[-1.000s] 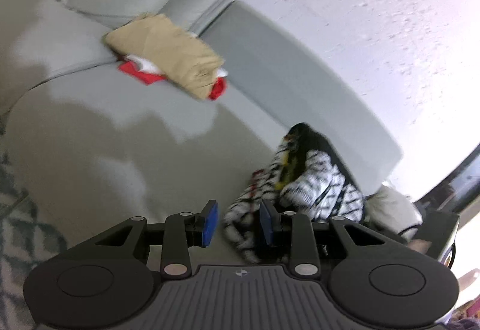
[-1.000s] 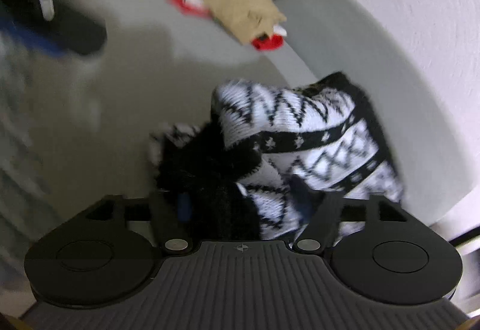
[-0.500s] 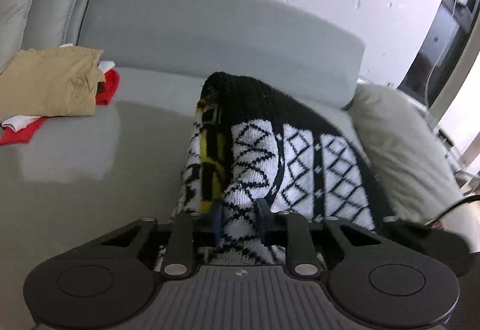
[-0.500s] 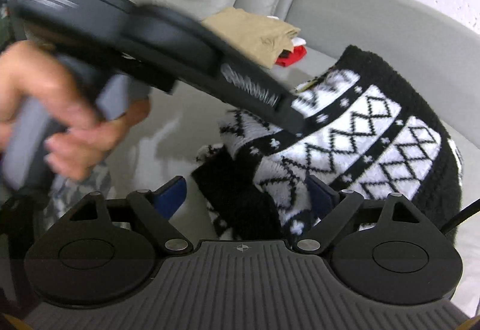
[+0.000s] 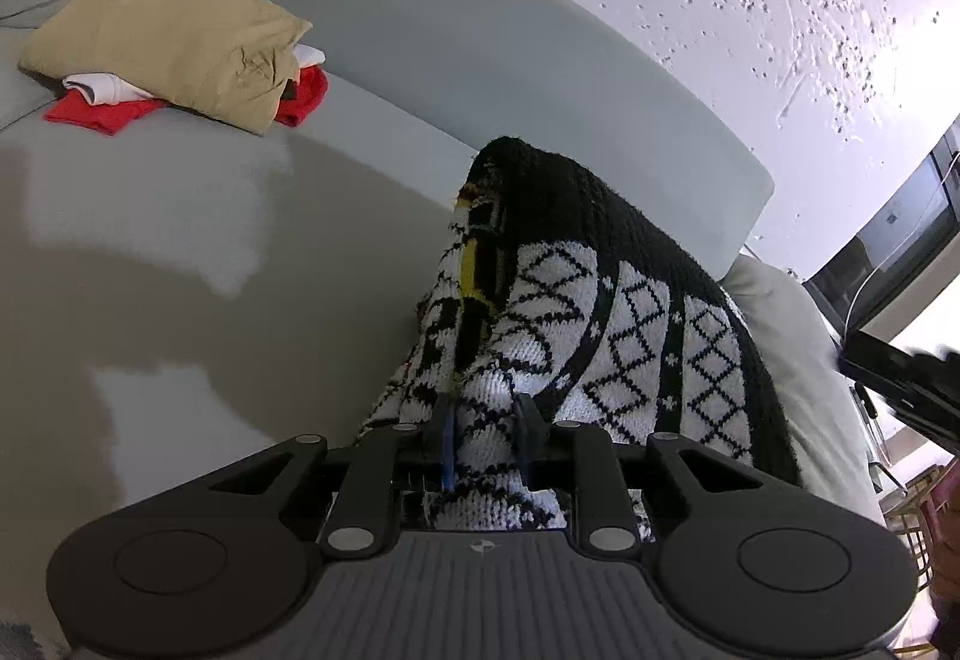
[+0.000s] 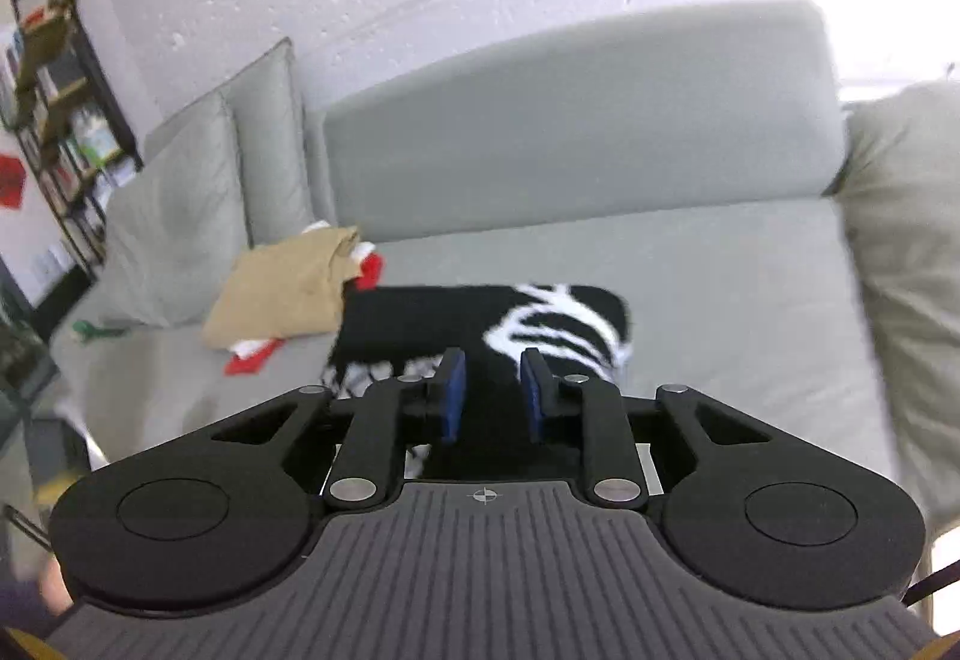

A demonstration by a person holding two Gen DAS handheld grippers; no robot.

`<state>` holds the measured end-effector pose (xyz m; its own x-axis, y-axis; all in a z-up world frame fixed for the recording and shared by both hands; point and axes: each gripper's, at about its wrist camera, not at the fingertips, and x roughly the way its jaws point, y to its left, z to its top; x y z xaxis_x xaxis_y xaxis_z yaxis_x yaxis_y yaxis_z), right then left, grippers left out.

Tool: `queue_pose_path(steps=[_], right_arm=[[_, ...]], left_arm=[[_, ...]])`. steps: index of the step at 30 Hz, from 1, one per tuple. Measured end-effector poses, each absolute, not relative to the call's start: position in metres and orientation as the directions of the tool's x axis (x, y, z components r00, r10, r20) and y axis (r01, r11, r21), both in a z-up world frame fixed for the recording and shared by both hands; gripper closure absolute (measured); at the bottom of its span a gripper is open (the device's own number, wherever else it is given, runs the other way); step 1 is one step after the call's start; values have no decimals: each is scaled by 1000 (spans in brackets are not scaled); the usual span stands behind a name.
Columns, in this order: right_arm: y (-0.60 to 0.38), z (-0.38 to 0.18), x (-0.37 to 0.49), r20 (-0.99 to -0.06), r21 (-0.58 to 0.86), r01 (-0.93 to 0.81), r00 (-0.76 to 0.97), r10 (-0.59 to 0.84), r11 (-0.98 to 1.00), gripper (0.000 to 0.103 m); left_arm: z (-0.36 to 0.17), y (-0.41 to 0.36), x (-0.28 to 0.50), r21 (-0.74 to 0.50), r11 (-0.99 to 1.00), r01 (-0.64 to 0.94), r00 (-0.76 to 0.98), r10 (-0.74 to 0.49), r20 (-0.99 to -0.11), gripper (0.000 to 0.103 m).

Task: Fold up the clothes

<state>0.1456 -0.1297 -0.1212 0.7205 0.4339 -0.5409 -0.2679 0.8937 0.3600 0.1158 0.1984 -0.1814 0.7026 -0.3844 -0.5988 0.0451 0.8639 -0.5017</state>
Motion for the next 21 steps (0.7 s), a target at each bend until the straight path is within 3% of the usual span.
queue_pose_path(steps=[7, 10, 13, 15, 21], right_arm=[[-81, -187, 189, -704, 149, -283, 642, 302, 948, 74], [-64, -185, 190, -727, 48, -319, 639, 252, 947, 75], [-66, -186, 186, -717, 44, -325, 648, 256, 945, 75], [-73, -189, 181, -695, 68, -318, 665, 274, 946, 74], [-78, -195, 174, -662, 85, -314, 691, 289, 946, 74]], left_arm=[[-187, 202, 119, -491, 871, 18, 707, -359, -610, 78], [-185, 203, 119, -488, 873, -3, 706, -344, -620, 76], [-169, 199, 109, -471, 882, -26, 723, -309, -618, 75], [-150, 190, 96, -438, 899, -8, 756, -282, -591, 83], [-97, 145, 99, -337, 928, 159, 816, -316, -484, 84]])
